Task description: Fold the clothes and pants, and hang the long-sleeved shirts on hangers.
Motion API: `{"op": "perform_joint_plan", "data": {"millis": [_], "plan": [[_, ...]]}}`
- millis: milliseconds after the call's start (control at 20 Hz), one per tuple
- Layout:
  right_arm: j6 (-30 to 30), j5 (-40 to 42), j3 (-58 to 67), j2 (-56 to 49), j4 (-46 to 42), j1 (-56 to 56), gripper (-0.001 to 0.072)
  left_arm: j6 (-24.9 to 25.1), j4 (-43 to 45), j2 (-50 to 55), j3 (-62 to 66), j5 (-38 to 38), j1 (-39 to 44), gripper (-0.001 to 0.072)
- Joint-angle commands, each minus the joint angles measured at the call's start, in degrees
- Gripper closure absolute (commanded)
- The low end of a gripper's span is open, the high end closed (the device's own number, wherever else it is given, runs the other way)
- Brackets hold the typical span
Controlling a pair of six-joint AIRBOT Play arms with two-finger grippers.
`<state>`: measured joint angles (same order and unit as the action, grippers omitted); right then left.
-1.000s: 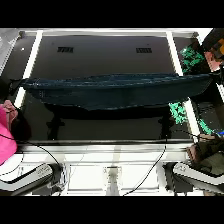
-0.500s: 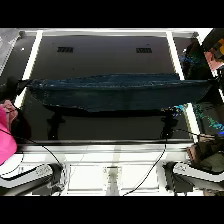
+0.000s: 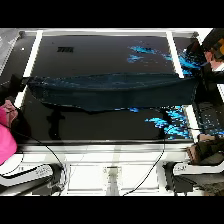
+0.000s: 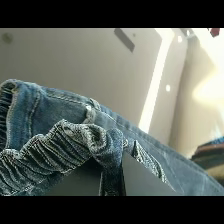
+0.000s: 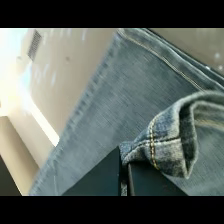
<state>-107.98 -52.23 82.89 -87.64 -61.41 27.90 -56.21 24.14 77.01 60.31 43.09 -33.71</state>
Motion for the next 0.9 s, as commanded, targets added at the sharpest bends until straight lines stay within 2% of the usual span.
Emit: {"op": "perform_joint_plan", "data": {"millis": [0, 600, 850], "plan": [[-2.2, 3.6, 4.0, -2.9, 0.8, -2.3, 0.0695, 0.0, -2.4, 1.7, 0.1, -1.9, 0.5, 0.0674], [-5.1, 2.8, 8.3, -6.3, -0.8, -4.5, 0.0695, 0.0, -4.1, 4.6, 0.1, -3.3, 2.6, 0.0674], [-4.9, -1.7, 13.9, -5.0, -6.7, -5.3, 0.0696, 0.0, -4.1, 4.8, 0.1, -3.2, 2.4, 0.0674]]}}
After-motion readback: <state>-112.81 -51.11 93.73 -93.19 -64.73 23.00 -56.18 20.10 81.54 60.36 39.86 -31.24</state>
